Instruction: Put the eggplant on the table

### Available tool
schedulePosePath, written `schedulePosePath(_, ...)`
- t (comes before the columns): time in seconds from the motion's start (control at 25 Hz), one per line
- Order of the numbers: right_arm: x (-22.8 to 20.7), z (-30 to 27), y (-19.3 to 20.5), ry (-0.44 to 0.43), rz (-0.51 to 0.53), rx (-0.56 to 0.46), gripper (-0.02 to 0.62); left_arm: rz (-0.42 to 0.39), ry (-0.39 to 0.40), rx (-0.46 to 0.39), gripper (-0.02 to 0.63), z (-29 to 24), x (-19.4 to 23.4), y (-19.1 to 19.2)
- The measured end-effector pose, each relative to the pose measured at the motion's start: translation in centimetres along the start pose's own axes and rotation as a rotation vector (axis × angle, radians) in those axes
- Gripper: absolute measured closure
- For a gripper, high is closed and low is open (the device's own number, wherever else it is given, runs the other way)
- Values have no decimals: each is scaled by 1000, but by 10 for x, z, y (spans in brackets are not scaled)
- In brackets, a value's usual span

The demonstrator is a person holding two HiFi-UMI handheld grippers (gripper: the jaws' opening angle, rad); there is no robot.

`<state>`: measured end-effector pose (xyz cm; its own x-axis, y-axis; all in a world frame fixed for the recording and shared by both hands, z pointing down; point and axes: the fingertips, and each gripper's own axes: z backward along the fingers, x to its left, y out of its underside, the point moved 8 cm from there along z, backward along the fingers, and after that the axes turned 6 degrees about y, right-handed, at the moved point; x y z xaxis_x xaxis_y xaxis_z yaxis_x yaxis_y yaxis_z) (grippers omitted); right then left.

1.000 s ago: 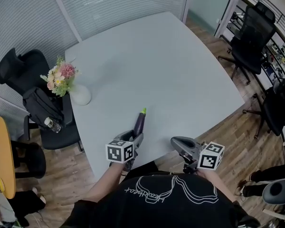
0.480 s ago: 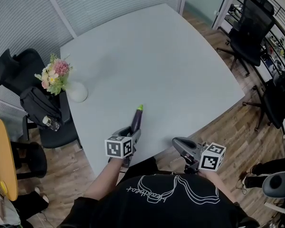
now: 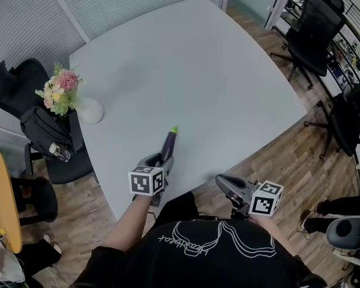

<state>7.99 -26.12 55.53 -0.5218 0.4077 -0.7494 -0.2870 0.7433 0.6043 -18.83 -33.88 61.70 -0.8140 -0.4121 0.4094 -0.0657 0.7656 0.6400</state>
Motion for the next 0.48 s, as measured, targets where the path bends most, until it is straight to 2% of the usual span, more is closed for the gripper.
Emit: schedulePosePath(0.48, 4, 9, 5, -9, 2, 6, 586, -51, -4, -55, 377, 12, -7, -5)
